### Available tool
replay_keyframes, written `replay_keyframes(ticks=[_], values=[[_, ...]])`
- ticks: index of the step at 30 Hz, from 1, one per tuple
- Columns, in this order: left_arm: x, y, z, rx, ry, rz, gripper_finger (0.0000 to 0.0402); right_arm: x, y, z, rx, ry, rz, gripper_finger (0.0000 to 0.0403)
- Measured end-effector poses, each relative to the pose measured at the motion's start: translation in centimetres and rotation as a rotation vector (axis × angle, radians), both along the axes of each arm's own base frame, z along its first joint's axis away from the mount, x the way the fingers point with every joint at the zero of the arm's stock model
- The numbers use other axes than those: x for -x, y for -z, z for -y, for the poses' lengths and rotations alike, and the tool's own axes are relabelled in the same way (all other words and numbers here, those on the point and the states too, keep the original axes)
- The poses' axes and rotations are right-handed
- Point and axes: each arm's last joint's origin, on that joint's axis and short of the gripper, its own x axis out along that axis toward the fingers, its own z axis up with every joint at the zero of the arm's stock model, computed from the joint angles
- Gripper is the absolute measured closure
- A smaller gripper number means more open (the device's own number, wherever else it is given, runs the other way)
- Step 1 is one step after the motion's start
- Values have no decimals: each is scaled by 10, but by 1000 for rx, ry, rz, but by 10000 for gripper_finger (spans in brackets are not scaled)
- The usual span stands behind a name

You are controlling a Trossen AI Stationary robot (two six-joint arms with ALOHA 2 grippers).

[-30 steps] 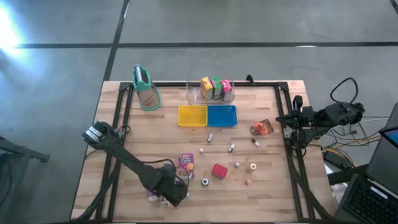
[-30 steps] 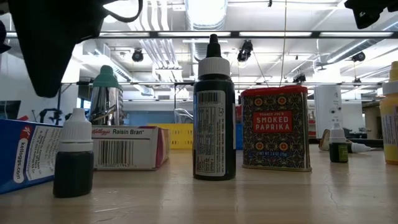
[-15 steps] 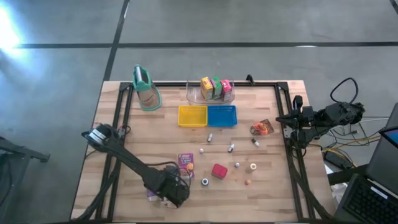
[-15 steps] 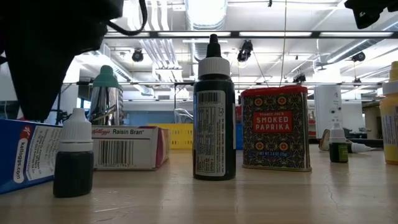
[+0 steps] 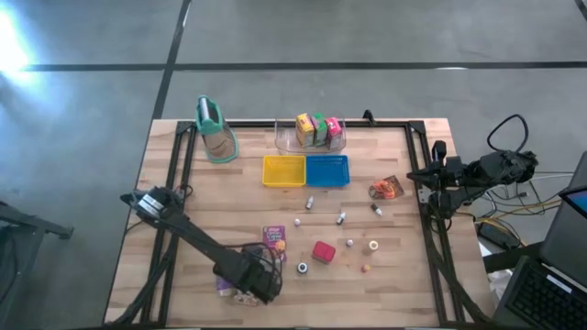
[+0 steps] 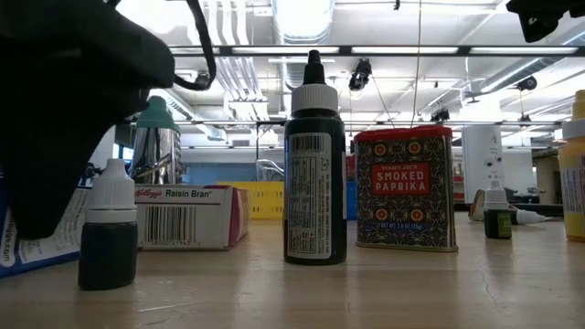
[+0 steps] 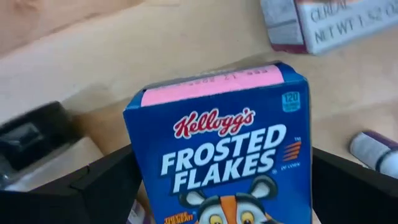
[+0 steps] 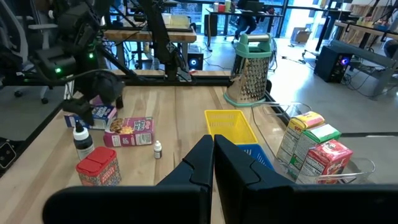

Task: Pick & Place Kitchen Items
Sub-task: Adjust the cereal boxes on the table

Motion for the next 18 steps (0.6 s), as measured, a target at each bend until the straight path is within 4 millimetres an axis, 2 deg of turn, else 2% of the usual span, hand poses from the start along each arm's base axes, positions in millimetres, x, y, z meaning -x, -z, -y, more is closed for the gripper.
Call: replay_keyframes(ticks=[9, 18], values=[[1, 12, -12, -22, 32, -33, 5, 0, 0, 0, 0, 0, 0, 394], [3, 15, -14, -39, 42, -33, 5, 0, 0, 0, -1, 0, 0, 394]])
